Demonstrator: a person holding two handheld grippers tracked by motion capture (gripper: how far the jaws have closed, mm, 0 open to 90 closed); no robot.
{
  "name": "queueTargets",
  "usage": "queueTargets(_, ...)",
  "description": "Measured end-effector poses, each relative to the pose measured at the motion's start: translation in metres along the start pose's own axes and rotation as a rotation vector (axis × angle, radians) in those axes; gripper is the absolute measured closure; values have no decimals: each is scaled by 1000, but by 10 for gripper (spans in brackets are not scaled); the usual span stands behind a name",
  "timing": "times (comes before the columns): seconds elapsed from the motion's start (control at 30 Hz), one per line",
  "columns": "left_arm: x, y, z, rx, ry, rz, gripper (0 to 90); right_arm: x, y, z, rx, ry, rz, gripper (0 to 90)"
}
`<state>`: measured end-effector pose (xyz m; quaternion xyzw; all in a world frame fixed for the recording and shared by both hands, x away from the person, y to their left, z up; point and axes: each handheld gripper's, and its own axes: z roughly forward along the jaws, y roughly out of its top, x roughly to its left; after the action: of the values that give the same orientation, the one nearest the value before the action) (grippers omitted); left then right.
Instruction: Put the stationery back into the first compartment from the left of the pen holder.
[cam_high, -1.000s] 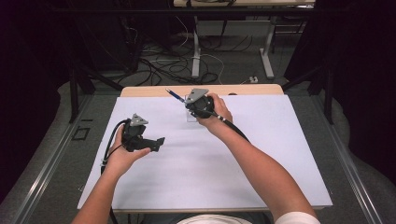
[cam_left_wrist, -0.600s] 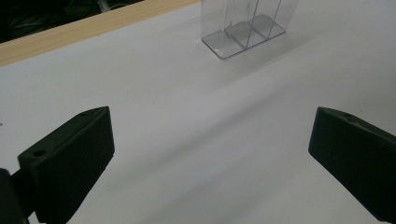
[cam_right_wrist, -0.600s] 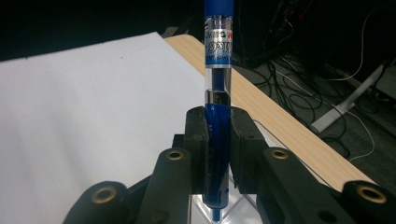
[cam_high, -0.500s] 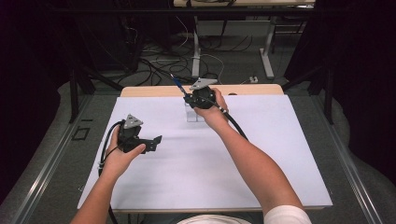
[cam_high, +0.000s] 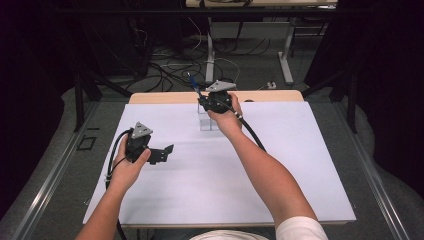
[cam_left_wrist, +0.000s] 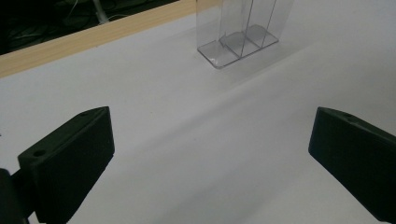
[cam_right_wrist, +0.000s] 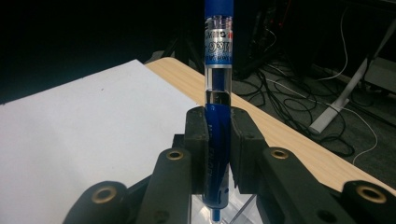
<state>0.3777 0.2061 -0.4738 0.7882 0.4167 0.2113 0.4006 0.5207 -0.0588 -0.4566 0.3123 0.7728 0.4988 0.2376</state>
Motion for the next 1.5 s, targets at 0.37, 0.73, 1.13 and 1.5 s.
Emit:
queueTargets(0.37,1,-2,2,5,2,-2,2,-3,-2,12,-21,-38,80,791)
queueTargets(0.73,3,-2,2,1,2,-8,2,-3,-5,21,-34,-56,179,791)
queueTargets(1.13,3,-2,3,11,-12,-3,2,0,-15,31,26,-79,185,790)
queueTargets(1.5,2,-2,4,8,-16,-5,2,-1,-20,34,46,-107,189,789)
